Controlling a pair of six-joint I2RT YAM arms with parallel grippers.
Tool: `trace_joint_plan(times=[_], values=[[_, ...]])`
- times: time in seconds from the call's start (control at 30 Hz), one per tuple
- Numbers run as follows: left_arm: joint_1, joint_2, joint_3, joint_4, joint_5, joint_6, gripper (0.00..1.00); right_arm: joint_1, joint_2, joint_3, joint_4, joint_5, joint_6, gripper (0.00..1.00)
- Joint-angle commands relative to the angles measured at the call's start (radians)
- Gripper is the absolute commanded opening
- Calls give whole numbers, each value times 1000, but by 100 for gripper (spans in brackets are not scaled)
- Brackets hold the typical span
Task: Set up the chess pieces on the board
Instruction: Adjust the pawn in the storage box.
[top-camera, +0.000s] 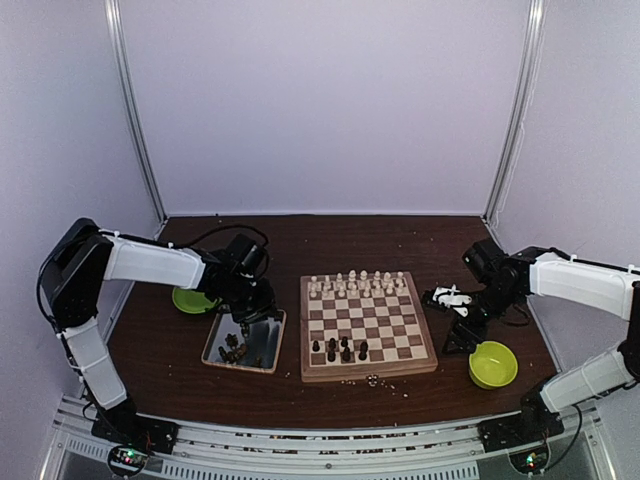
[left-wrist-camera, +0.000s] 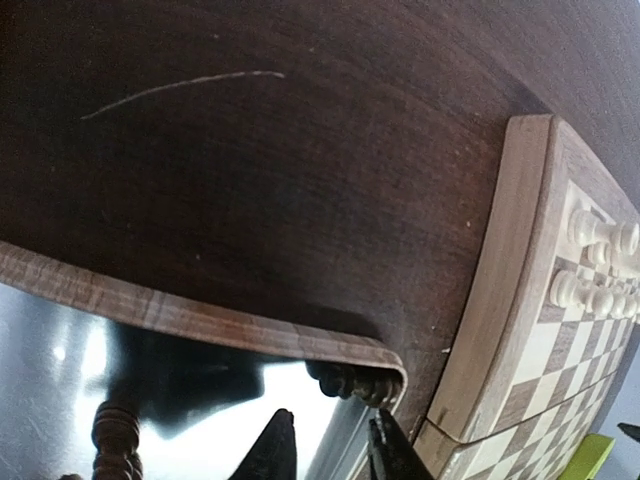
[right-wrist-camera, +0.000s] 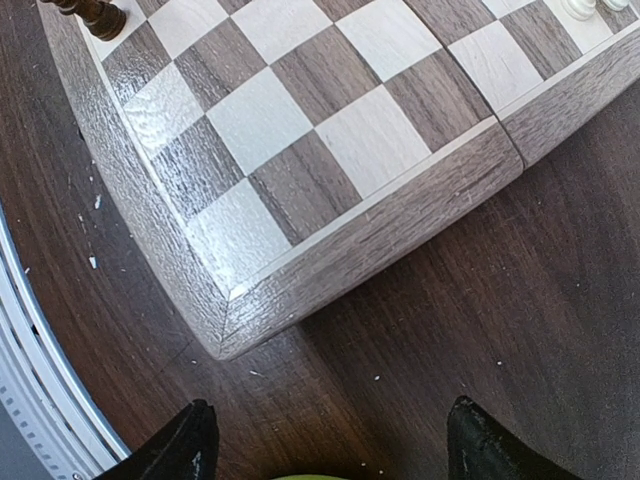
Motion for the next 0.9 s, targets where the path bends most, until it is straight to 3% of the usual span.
trace_joint_plan(times=[0.0,0.23,0.63,0.87], values=[[-3,17,10,51,16,-163,25,6,-8,22,-2,11,-9,79],[-3,82,66,-60,40,-214,24,6,-11,23,-4,10,-11,79],[-3,135,97,-55,85,-273,24,6,-13,23,-7,7,-12,79],[-7,158,218,-280,37,-285,25,7,-17,23,-7,8,-13,79]])
